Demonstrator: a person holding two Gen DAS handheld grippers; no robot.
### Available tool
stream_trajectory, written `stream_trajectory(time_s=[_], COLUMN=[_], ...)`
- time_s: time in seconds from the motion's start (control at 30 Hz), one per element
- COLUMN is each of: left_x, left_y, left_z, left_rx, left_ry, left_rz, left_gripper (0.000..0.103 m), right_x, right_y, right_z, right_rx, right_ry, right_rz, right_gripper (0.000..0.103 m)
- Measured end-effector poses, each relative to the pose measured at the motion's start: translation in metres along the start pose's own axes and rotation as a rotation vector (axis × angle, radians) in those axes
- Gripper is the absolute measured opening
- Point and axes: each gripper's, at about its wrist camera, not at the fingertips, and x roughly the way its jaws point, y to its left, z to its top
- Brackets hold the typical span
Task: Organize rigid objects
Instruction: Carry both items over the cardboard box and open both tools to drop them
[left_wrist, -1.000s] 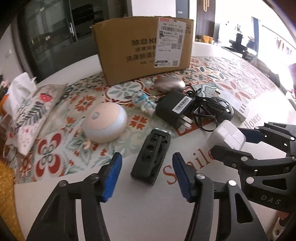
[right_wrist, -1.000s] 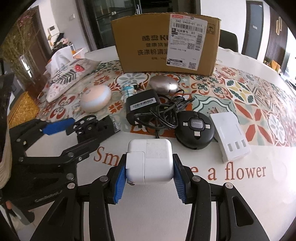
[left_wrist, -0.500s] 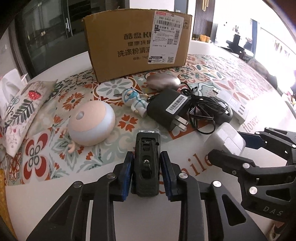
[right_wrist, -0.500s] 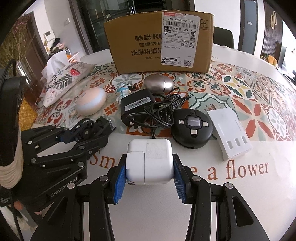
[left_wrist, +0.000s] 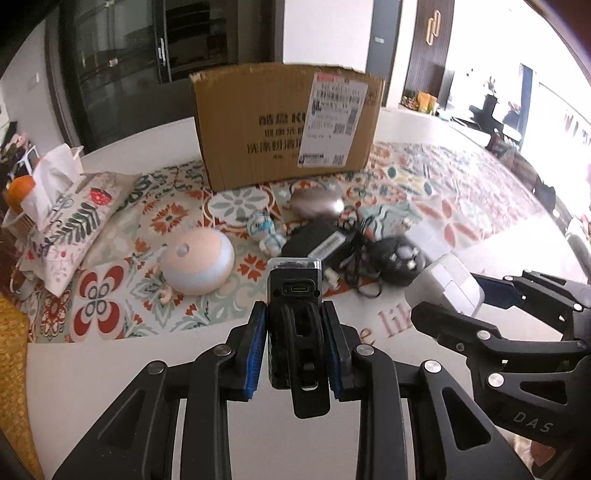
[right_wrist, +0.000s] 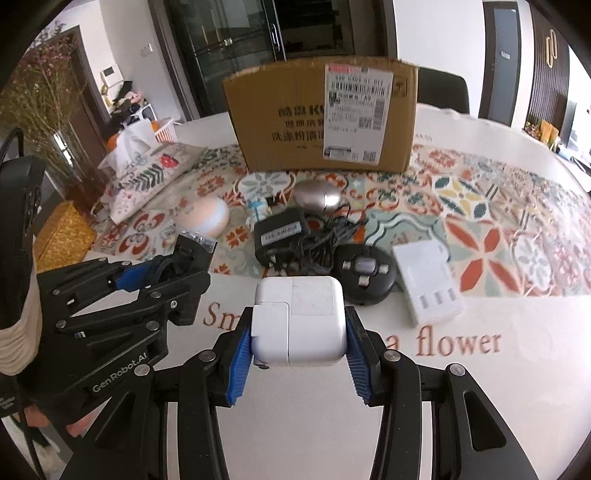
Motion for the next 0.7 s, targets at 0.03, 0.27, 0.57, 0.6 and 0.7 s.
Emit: stream_trajectory(time_s=[0.03,0.27,0.57,0.6,0.7], left_x=[-0.005,-0.038,-0.071,-0.073,-0.077], left_y=[-0.001,-0.004,0.001,0.002,0.004], left_z=[0.005,0.041,0.078,0.082,0.099], left_rx=[-0.011,-0.063,-0.097,-0.098,-0.095], left_ry=[-0.008,-0.071,-0.143,-0.147,-0.173], left_rz=[0.006,0.057,0.092,0.092,0.097], left_gripper=[0.029,0.029,0.029,0.029,0.029], right_x=[-0.004,-0.036,-0.066,-0.067,-0.070], right_y=[-0.001,-0.007,-0.004,-0.004,-0.005], right_z=[0.003,0.035,0.083,0.089,0.103], right_rx=[-0.002,-0.037,-0.097,-0.098,-0.099], right_ry=[-0.006,-0.086,-0.174,-0.178,-0.187], right_rz=[0.003,0.000,-0.001,0.003,0.015], right_gripper=[0.046,0.046,0.046,0.046,0.046])
